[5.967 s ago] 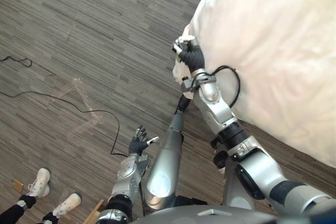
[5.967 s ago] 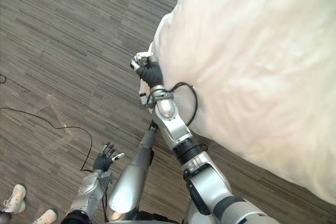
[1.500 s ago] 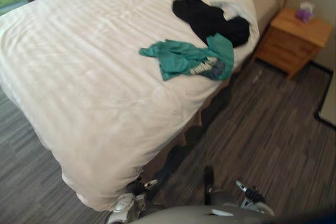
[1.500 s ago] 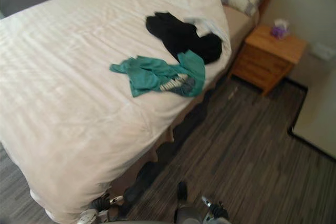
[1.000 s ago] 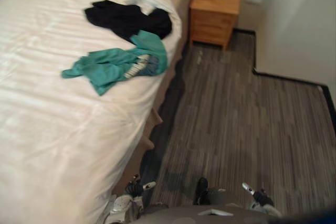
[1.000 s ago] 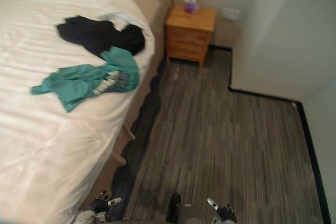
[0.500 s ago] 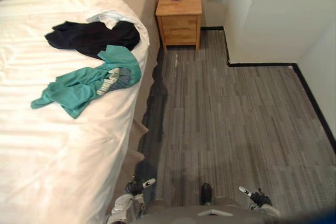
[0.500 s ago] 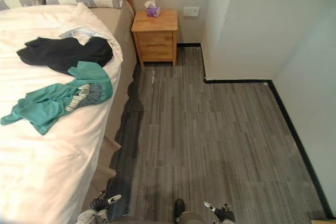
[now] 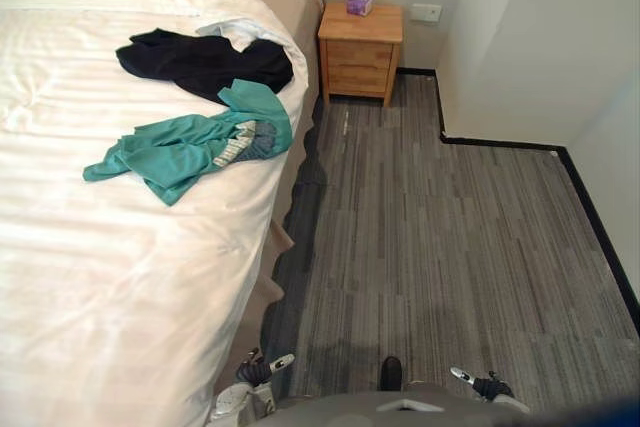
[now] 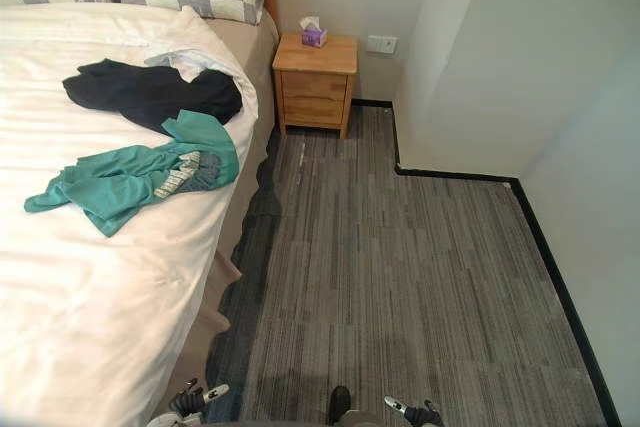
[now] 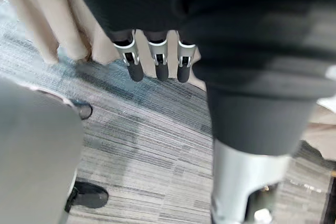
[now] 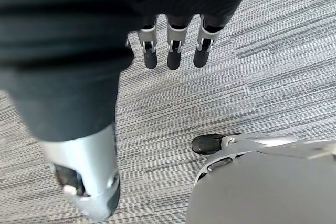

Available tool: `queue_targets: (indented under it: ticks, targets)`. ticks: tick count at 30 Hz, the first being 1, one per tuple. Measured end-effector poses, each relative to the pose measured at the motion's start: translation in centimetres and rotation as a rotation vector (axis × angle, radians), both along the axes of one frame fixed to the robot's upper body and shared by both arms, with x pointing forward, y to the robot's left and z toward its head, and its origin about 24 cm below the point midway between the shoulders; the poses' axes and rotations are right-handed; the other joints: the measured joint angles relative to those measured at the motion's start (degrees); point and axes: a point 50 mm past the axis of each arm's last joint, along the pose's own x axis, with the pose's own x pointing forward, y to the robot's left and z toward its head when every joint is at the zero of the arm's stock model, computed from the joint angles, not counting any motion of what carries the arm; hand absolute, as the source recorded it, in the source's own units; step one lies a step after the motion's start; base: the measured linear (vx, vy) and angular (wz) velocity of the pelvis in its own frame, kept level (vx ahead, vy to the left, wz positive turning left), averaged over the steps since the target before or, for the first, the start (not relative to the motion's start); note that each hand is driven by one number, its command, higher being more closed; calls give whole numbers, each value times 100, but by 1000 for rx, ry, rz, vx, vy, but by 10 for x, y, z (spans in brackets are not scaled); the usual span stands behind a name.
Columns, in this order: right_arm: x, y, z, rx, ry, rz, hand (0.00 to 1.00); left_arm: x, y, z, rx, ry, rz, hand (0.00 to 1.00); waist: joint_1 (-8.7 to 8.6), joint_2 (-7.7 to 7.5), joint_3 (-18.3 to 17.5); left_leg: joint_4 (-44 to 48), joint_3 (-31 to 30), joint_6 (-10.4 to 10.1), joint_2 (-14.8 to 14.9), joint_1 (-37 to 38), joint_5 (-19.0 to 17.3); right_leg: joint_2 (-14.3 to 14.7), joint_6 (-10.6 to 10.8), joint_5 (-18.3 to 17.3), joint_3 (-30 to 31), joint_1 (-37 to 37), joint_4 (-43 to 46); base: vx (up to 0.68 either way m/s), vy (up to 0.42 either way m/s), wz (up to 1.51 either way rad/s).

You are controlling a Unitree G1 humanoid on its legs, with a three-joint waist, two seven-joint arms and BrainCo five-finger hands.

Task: Tidy the bed and pick cloth on bed and put in laundry

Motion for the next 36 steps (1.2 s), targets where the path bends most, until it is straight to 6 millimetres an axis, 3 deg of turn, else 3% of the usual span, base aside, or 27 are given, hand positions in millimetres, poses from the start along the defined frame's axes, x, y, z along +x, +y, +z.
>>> queue_targets:
  ticks: [9, 10, 12, 14, 15, 16, 18, 20, 23, 24, 25, 26, 28, 29, 33, 34, 36]
  targets:
    - [7, 11, 0, 11, 0, 136, 0, 18, -13, 3, 105, -14, -253, 0, -19, -132, -27, 104, -186, -34, -3, -202, -21, -38, 40, -52, -142, -89, 0, 17, 10, 11]
    - [9, 13, 0, 8, -2, 171, 0, 19, -11, 4, 118, -15, -260, 0, -11, -149, 10, 467, -153, -201, 20, -351, -122, -52, 21, -128, -99, -78, 1, 26, -10, -11]
    - [12, 17, 0, 1, 1, 238, 0, 26, -11, 6, 128, -35, -269, 0, 12, -255, 65, 1588, -151, -284, 36, -841, -172, -114, -12, -228, 15, -77, 2, -1, -34, -16]
    - [16, 15, 1, -13, -2, 274, 0, 32, -13, 8, 131, -54, -279, 0, 39, -142, 142, 2964, -244, -308, 194, -1430, -168, -58, -67, -283, 64, 49, 4, 33, -45, -20]
    - [17, 10, 2, -27, -6, 278, 0, 36, -17, 9, 134, -70, -277, 0, 53, -47, 203, 3553, -271, -462, 289, -1650, -55, -7, -113, -324, 143, 138, 5, 112, 4, -28]
    - [18, 9, 3, -35, -10, 286, 0, 41, -16, 12, 149, -89, -274, 0, 98, -143, 277, 3877, -279, -445, 282, -1817, -21, -62, -137, -357, 207, 193, 5, 98, 35, -31]
    - [25, 5, 6, -60, -26, 313, 0, 43, -20, 13, 149, -107, -284, 0, 133, -62, 368, 3404, -278, -83, 153, -2050, -461, -226, -131, -414, 399, 196, 35, 134, 52, -30]
    - [26, 5, 6, -62, -22, 315, 0, 45, -20, 14, 146, -115, -273, 0, 161, -79, 384, 2609, -292, -71, 11, -2116, -423, -396, -49, -461, 473, 195, 37, 122, 85, -24]
    - [23, 3, 7, -68, -26, 313, 0, 47, -23, 15, 143, -128, -282, 0, 178, -49, 398, 866, -464, -135, -177, -2211, 283, -626, 179, -610, 638, 234, 37, 149, 142, -19]
    - [23, 2, 8, -72, -32, 313, 0, 48, -23, 15, 143, -133, -283, 0, 183, -22, 413, 622, -469, -136, -160, -2214, 497, -639, 228, -643, 679, 256, 37, 253, 210, -46]
    - [22, 2, 8, -81, -41, 311, 0, 48, -26, 16, 141, -143, -289, 0, 209, 33, 396, 504, -383, -114, -157, -2147, 945, -669, 320, -727, 791, 282, 35, 306, 194, -43]
    - [22, 1, 9, -94, -46, 316, 0, 49, -26, 17, 142, -147, -295, 0, 222, 27, 387, 578, -210, 11, -175, -2124, 1003, -690, 299, -771, 797, 270, 103, 328, 182, -37]
    - [14, 5, 7, -100, -28, 343, 0, 54, -24, 20, 153, -169, -302, 0, 282, -85, 424, 832, -82, 139, -240, -2175, 828, -790, 354, -939, 788, 146, 462, 356, 138, -24]
    - [8, 8, 5, -92, -12, 339, 0, 56, -23, 22, 157, -182, -303, 0, 291, -149, 411, 1051, 57, 323, -294, -2173, 848, -886, 440, -996, 805, 207, 475, 371, 124, -22]
    - [3, 9, 5, -100, -12, 341, 0, 53, -24, 21, 147, -180, -297, 0, 277, -186, 365, 1135, 215, 351, -383, -1931, 697, -1004, 506, -956, 893, 122, 917, 340, 81, -36]
    - [4, 8, 6, -103, -24, 331, 0, 50, -22, 22, 149, -184, -296, 0, 272, -165, 352, 987, 228, 354, -347, -1726, 659, -966, 599, -1017, 1028, -131, 1540, 258, 83, -56]
    - [5, 6, 8, -106, -50, 325, 0, 47, -26, 24, 148, -198, -317, 0, 131, -164, 354, 750, 199, 389, -321, -1326, 405, -964, 1003, -1202, 1192, -803, 3229, 313, 90, -32]
